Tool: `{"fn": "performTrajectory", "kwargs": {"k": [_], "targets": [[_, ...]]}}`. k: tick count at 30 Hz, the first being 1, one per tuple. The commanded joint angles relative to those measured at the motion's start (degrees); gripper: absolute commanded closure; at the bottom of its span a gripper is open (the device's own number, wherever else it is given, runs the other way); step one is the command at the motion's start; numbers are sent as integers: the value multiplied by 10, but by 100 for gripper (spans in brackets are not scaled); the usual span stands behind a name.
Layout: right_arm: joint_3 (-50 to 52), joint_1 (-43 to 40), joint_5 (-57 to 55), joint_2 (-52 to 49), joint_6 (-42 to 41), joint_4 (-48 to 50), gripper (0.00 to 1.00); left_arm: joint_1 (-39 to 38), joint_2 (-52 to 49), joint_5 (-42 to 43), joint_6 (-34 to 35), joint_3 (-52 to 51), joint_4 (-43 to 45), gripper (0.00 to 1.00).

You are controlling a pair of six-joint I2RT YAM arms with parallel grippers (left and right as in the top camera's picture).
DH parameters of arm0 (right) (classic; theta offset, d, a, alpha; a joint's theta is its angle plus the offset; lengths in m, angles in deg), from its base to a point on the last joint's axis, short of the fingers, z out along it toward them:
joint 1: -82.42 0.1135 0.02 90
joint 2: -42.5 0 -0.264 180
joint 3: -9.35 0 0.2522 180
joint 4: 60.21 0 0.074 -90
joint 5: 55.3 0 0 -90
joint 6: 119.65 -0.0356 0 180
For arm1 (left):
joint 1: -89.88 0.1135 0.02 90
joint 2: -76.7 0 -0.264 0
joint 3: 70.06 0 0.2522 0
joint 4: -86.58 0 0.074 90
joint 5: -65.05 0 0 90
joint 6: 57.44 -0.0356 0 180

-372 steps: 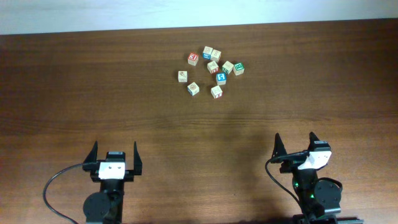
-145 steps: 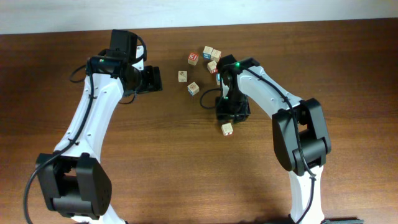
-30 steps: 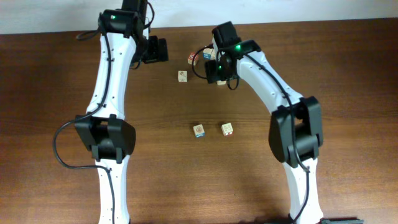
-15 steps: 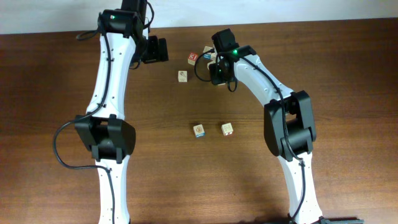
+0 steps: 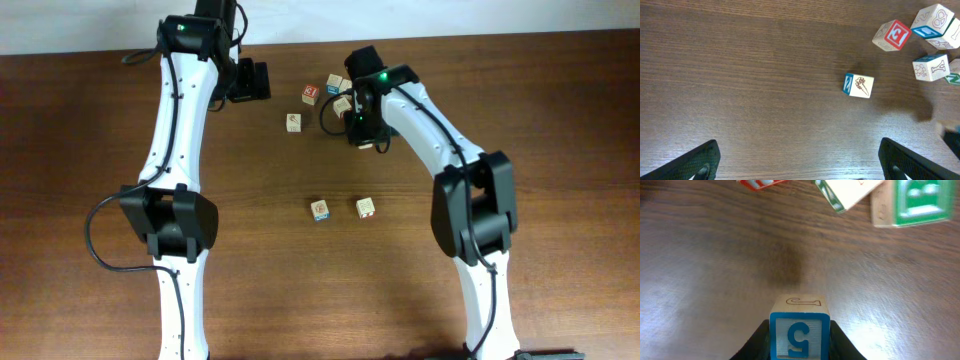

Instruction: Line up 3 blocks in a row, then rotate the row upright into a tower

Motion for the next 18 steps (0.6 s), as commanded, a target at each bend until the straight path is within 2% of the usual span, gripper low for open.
{"fn": "performTrajectory", "kwargs": {"k": [1,4,7,11,15,18], "targets": [[-5,-1,13,75,-7,-30,80,0,-2,-2,10,9,-10,1],[-5,-1,14,121,-11,-78,83,0,-2,-2,10,9,-18,1],[-5,-1,13,167,-25,-127,90,0,-2,-2,10,9,-28,1],[23,0,0,210,-42,-164,92,0,-2,-2,9,9,-37,1],[122,0,-3,257,-60,-127,91,0,-2,-2,9,9,-45,1],[235,0,11,284,-60,-49,90,-1,-2,-2,9,9,-50,1]]}}
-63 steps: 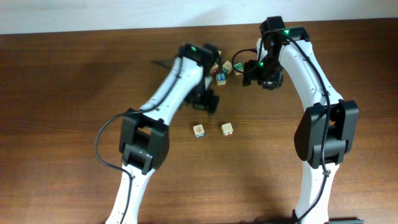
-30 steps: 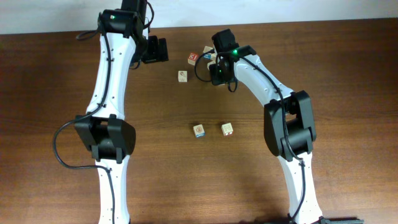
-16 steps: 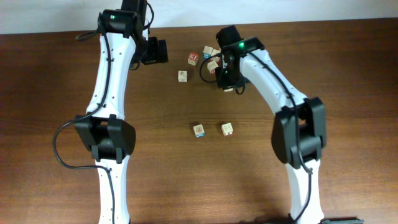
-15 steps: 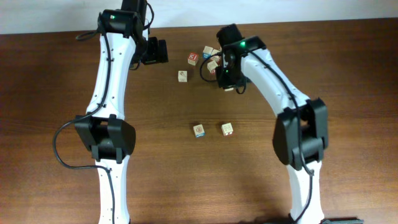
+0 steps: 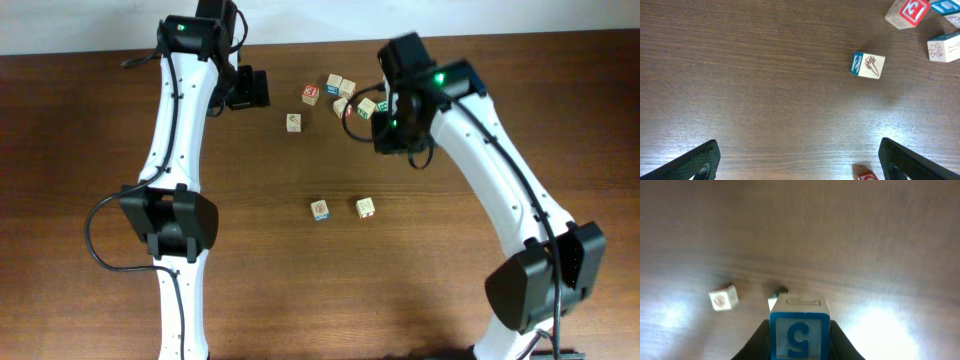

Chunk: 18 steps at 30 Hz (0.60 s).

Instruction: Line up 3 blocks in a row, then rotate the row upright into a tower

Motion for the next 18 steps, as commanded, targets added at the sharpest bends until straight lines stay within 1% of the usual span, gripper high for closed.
{"fn": "performTrajectory", "kwargs": {"k": [1,4,5,7,10,18], "targets": [[126,-1,12,21,-10,70,90,-3,-2,-2,8,9,-7,1],[196,-2,28,20,3,134,90,-16,-2,-2,8,9,-11,1],[217,-3,30,20,15,155,87,-21,-2,-2,8,9,-13,1],[240,-6,32,19,37,173,86,-30,-2,-2,8,9,-15,1],[263,-10,49,18,66,197,85,-35,-2,-2,8,9,-14,1],[280,-9,56,-24,73,226,85,-35,-2,-2,8,9,-8,1]]}}
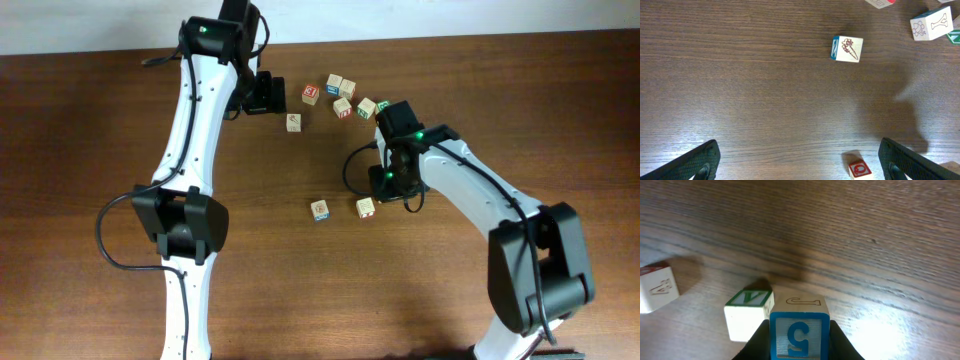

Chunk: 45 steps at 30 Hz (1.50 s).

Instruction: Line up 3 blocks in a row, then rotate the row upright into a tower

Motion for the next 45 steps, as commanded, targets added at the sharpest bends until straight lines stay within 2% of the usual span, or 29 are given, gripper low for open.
{"fn": "performTrajectory", "kwargs": {"k": [1,13,14,19,21,25,26,28,30,33,35,36,37,42,45], "targets": [[8,-3,18,-28,10,6,85,3,-2,-2,8,9,5,0],[11,-2,59,-37,10,-16,85,3,-2,-2,8,9,9,1],[11,-2,63,-37,10,-20,83,3,-2,-2,8,9,9,1],[11,-2,78,-37,10,-24,53,3,-2,-2,8,9,7,1],[11,-2,79,-37,8,-24,49,3,-2,-2,8,9,7,1],[4,-3,85,-37,7,-27,48,3,-2,-2,8,9,7,2],[-5,-3,91,-37,7,-34,49,3,-2,-2,8,9,7,5],[-39,-3,94,-37,2,-64,49,2,-2,-2,8,9,3,16],[-75,-4,94,-37,1,-102,49,-2,-2,-2,7,9,-15,41],[-113,-10,97,-36,-4,-141,51,-3,-2,-2,-4,9,-47,68],[-127,-19,103,-35,-7,-159,54,-3,-2,-2,-15,9,-70,82],[-131,-24,112,-33,-7,-165,57,-3,-2,0,-26,7,-73,96],[-133,-30,121,-30,-7,-168,59,-4,-2,12,-41,4,-73,100],[-133,-49,116,38,-7,-176,57,-21,6,39,-54,3,-73,100],[-130,-51,56,97,-33,-198,57,-40,33,19,-57,-17,-73,100]]}}
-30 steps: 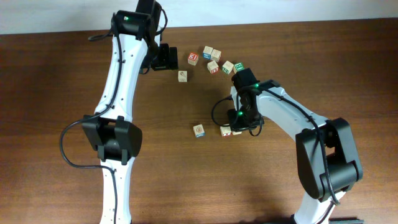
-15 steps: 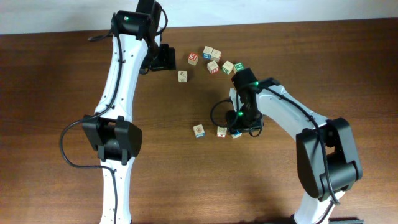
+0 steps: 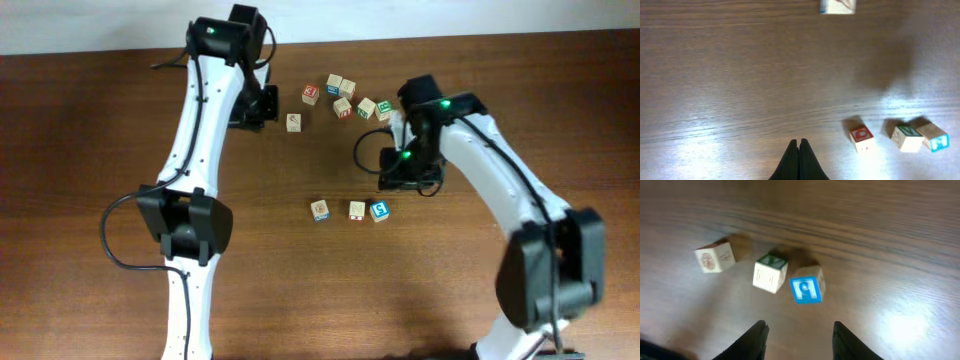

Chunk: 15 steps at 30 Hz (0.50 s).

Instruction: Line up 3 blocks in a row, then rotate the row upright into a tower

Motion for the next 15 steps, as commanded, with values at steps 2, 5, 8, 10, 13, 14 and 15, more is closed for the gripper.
{"fn": "performTrajectory", "kwargs": {"k": [2,5,8,10,13,14,15], "targets": [[14,-4,-67,119,-30,-11,57,-36,61,-32,-12,-52,-3,100],[55,-4,-73,141,-35,8,57,-44,100,-61,24,-122,-2,100],[104,-3,-65,141,-49,46,57,-45,144,-71,47,-248,60,100],[128,-4,-53,141,-52,67,57,-45,175,-54,54,-341,124,100],[156,-4,-47,138,-64,92,57,-45,228,7,65,-487,244,100],[161,-4,-47,136,-73,97,57,-45,240,26,73,-524,277,100],[165,-3,-46,135,-80,105,57,-45,250,34,86,-558,308,100]]}}
